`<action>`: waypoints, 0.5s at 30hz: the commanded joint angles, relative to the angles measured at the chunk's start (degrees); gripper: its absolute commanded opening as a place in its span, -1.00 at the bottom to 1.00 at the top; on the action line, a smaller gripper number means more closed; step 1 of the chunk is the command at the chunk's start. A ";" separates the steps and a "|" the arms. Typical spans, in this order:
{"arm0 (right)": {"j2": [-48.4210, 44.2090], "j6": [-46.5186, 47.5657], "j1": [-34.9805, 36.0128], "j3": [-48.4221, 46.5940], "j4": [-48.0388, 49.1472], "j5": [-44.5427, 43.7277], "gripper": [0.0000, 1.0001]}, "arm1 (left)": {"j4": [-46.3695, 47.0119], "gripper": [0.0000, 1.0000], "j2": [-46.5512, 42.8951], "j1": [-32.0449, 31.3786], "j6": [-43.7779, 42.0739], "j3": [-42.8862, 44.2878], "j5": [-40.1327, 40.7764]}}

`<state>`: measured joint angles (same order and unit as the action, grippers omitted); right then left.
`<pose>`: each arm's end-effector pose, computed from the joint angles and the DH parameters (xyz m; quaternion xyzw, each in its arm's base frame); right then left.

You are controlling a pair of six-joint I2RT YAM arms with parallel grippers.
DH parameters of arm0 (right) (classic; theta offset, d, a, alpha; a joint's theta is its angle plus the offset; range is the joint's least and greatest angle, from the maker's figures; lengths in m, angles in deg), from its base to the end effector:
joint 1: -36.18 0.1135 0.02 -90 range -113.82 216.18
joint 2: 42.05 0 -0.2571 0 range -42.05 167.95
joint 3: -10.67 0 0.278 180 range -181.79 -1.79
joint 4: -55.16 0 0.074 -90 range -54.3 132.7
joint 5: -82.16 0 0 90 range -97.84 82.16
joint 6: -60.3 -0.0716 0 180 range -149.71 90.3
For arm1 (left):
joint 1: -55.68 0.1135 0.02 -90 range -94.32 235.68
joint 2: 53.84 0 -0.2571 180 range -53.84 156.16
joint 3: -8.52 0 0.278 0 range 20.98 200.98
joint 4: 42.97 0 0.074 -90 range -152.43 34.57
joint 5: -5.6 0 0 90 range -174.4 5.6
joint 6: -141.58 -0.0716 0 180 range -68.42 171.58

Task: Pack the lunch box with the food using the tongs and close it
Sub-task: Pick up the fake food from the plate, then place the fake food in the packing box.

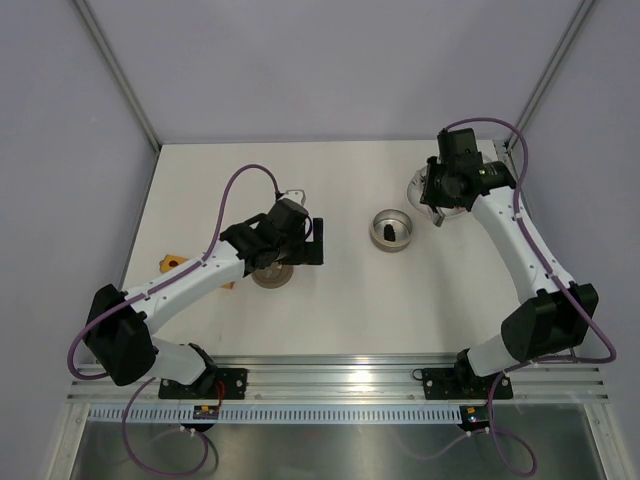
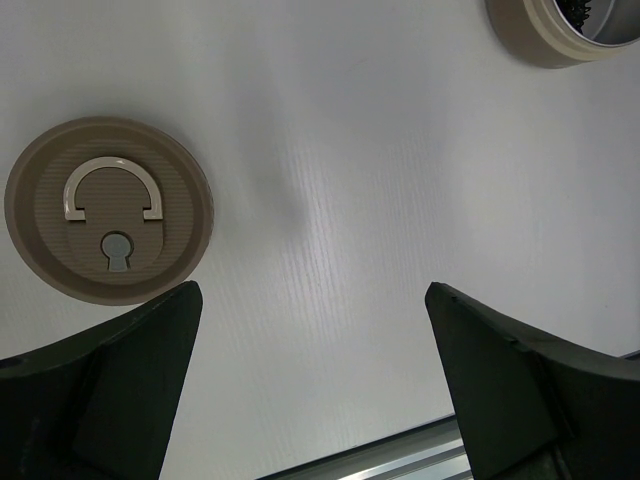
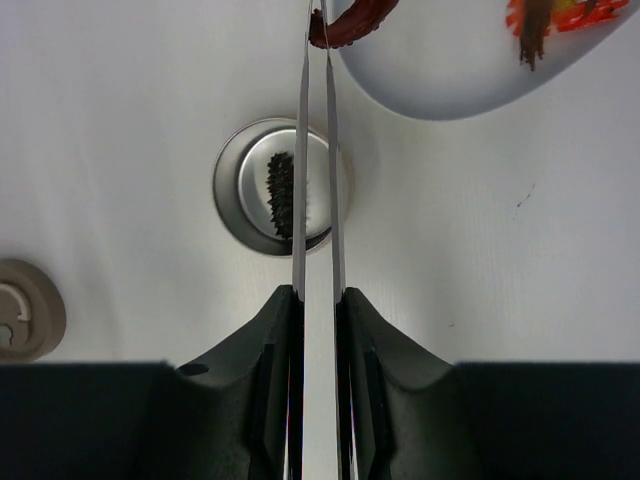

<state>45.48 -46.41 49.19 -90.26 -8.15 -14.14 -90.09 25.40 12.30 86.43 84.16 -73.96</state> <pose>0.3650 0.0763 0.3237 0.0491 0.9369 0.0379 0.3440 0.2567 -0.2247 0.2368 0.0393 0.9376 -0.1447 0.3138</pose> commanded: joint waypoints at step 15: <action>-12.29 -3.42 7.46 15.95 2.07 9.03 -0.63 | 0.55 0.98 -0.76 0.22 0.66 2.30 -1.47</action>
<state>35.32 -49.10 55.68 -74.76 -8.18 -7.45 -91.77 25.40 12.30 86.48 85.12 -74.29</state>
